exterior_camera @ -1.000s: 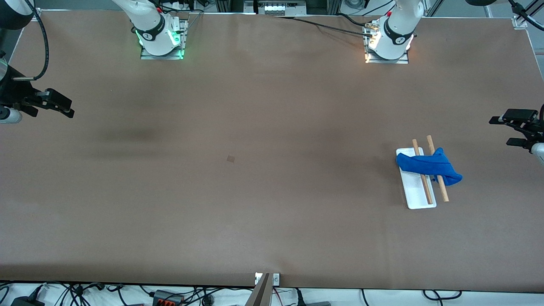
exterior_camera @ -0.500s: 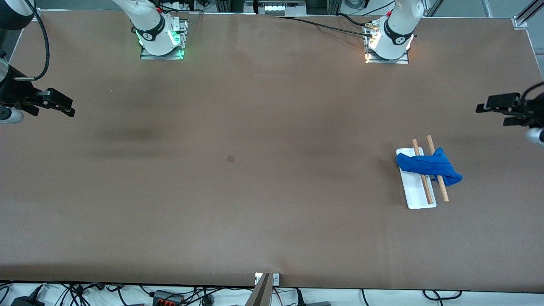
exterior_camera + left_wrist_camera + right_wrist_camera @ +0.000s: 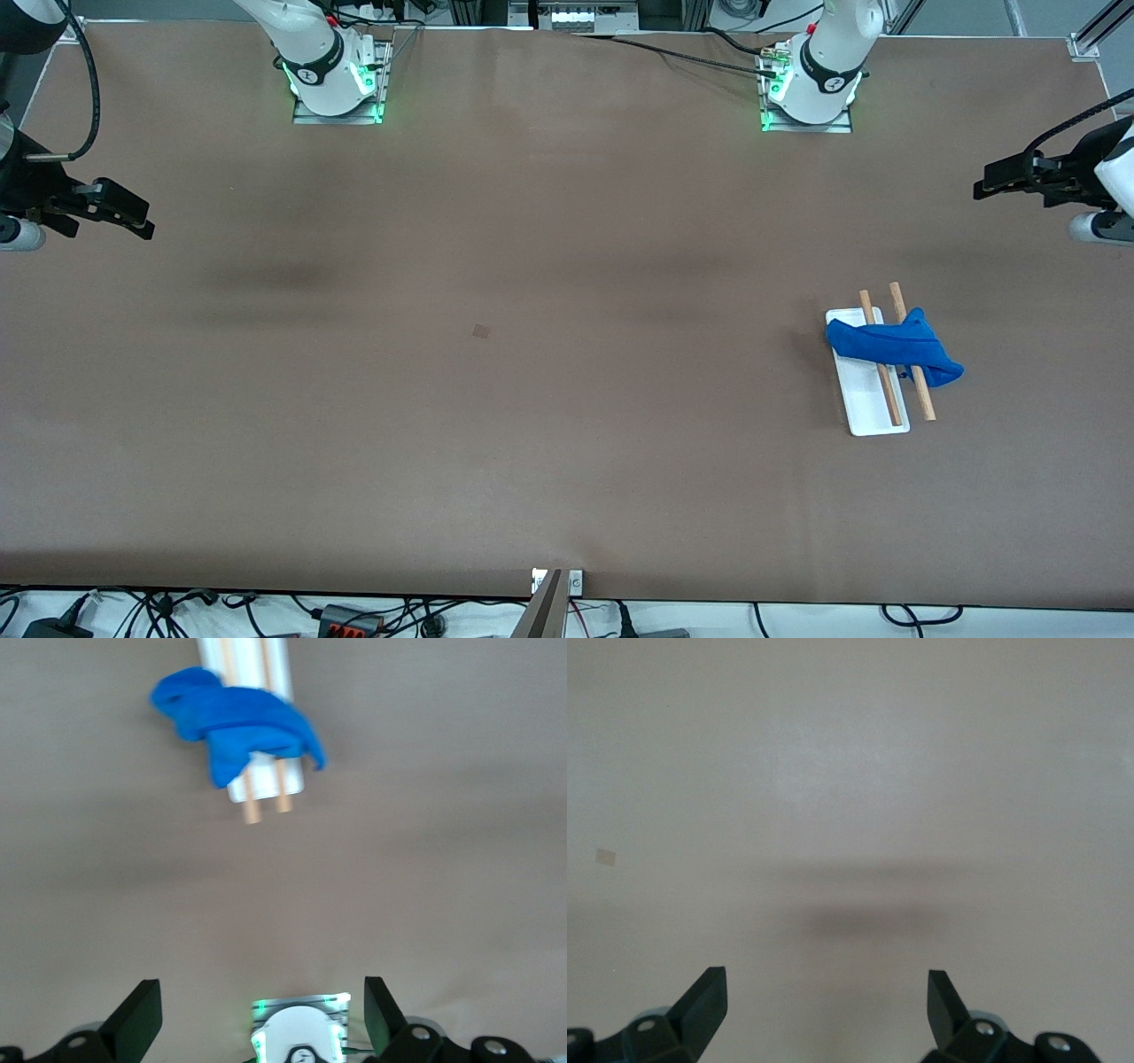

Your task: Pass towel and hang on rack

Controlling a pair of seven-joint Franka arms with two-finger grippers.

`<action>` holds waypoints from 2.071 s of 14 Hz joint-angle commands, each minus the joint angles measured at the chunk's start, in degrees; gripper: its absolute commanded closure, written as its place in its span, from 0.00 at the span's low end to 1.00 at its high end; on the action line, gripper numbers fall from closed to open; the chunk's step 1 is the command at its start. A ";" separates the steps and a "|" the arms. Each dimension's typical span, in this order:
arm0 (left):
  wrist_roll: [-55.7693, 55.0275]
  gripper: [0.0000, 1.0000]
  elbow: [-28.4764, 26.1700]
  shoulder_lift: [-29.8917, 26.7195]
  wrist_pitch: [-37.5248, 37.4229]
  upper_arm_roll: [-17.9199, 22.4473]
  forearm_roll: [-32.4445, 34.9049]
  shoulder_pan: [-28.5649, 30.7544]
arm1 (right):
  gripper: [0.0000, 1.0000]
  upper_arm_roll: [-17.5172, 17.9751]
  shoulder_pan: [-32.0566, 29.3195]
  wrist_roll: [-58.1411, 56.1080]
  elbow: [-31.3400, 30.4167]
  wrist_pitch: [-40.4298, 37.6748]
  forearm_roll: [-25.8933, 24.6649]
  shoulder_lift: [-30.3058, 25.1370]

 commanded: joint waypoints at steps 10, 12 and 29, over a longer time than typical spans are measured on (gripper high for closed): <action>-11.50 0.00 1.46 -2.39 1.06 -0.75 2.14 -0.05 | 0.00 0.20 -0.19 -1.41 0.38 -0.52 -0.15 -0.25; -12.02 0.00 1.55 -2.12 1.76 -0.74 2.14 -0.13 | 0.00 0.20 -0.19 -1.41 0.38 -0.70 -0.15 -0.25; -15.45 0.00 -4.95 -6.34 7.90 -2.59 2.31 -0.13 | 0.00 0.20 -0.19 -1.50 0.38 -0.87 -0.15 -0.17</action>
